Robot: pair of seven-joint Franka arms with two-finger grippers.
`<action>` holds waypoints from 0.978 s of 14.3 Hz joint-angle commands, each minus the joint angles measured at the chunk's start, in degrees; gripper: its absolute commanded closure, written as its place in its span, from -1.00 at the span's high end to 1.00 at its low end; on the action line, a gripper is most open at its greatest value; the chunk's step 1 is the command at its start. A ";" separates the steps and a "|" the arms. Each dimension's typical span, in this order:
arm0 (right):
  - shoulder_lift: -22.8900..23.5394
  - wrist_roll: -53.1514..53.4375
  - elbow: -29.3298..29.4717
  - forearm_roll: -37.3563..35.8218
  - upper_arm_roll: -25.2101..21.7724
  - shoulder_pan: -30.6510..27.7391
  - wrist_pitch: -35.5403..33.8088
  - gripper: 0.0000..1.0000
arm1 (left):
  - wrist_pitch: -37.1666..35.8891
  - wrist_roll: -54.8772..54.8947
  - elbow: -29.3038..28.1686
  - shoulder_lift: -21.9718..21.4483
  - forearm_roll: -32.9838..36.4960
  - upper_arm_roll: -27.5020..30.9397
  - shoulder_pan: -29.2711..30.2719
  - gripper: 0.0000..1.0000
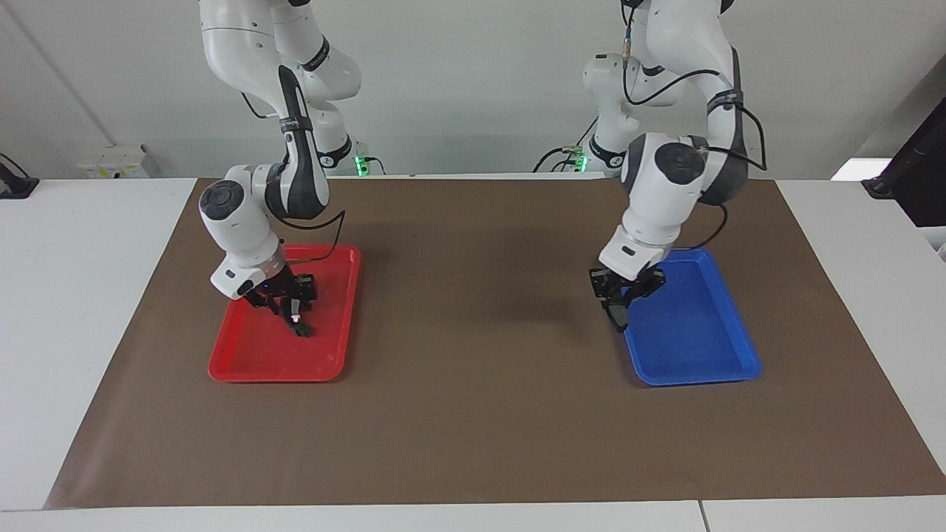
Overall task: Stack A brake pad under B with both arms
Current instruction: 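Lift the dark pad from the blue tray with the left gripper toward the table center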
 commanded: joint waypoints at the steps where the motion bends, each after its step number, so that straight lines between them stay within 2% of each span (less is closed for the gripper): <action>1: -0.53 1.30 1.62 0.10 0.21 -0.32 -1.46 -1.00 | 0.68 -5.79 2.82 2.71 0.02 0.98 -5.58 -0.68; 4: -1.06 3.16 5.75 0.10 0.29 -0.32 -8.30 -1.00 | 0.33 -12.91 9.75 10.26 0.02 1.07 -9.99 -0.68; 8: -2.55 4.92 10.84 0.10 0.38 -0.24 -17.79 -1.00 | 1.91 -17.59 13.63 15.28 -0.33 0.98 -14.91 -0.65; 12: -2.64 5.01 14.20 0.01 0.38 0.99 -22.64 -1.00 | 7.35 -18.82 11.19 16.61 -0.24 0.89 -14.83 -0.49; 14: -2.64 4.92 14.11 -0.95 0.38 2.21 -22.47 -1.00 | 7.36 -18.74 10.74 16.61 -0.24 0.89 -14.66 -0.23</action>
